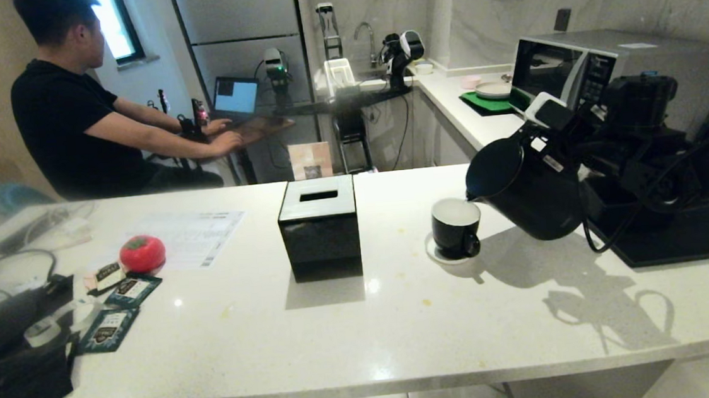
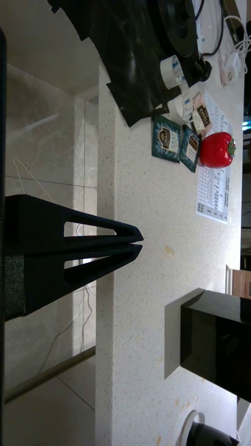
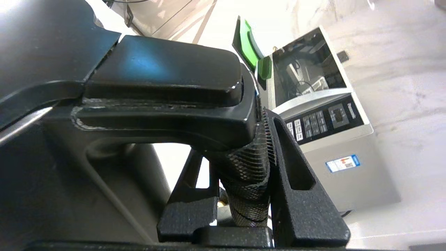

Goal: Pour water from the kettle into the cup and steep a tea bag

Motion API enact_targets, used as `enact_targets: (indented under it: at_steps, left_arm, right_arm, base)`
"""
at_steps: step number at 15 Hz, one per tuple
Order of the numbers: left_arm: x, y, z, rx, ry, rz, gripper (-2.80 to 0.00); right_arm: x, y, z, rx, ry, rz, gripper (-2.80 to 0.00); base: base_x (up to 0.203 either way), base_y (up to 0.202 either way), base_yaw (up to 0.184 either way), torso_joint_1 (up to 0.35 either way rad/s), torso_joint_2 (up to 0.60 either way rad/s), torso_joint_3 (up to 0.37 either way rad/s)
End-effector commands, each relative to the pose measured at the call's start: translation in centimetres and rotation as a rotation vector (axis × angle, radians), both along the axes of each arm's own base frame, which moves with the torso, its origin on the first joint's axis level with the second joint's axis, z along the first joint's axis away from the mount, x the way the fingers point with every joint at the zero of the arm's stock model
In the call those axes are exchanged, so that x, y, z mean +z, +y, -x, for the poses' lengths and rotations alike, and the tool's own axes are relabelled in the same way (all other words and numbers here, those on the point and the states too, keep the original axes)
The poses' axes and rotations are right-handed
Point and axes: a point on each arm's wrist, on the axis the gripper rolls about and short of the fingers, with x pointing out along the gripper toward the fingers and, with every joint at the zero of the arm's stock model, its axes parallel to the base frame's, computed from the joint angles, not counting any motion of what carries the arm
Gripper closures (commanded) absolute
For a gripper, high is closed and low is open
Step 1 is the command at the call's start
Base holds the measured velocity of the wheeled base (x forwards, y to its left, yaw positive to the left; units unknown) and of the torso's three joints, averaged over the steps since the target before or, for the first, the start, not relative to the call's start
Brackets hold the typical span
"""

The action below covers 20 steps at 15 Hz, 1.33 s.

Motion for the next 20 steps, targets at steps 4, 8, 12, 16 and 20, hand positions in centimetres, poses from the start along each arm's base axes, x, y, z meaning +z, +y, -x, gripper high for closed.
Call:
enact_targets:
  at_steps: [4, 8, 12, 16, 20]
  left_arm:
    - [0.00, 0.00, 0.00, 0.000, 0.000, 0.001, 0.00]
    - [0.00, 0.00, 0.00, 0.001, 0.000, 0.001, 0.00]
    - [0.00, 0.00, 0.00, 0.000, 0.000, -0.001, 0.00]
    - [0.00, 0.00, 0.00, 0.001, 0.000, 0.001, 0.00]
    - [0.00, 0.00, 0.00, 0.001, 0.000, 0.001, 0.00]
  right_arm:
    - [0.23, 0.19, -0.01, 0.007, -0.021, 0.043, 0.00]
    - [0.47, 0.19, 0.03, 0.006, -0.039, 0.064, 0.00]
    - [0.67, 0.25, 0.04, 0.007, -0.059, 0.085, 0.00]
    - [0.78, 0.26, 0.06, 0.008, -0.073, 0.106, 0.00]
    - [0.78, 0.32, 0.06, 0.009, -0.073, 0.106, 0.00]
  base:
    - [0.000, 0.000, 0.000, 0.000, 0.00, 0.000]
    - [0.000, 0.000, 0.000, 0.000, 0.00, 0.000]
    - [0.000, 0.000, 0.000, 0.000, 0.00, 0.000]
    - [0.000, 0.000, 0.000, 0.000, 0.00, 0.000]
    - [0.000, 0.000, 0.000, 0.000, 0.00, 0.000]
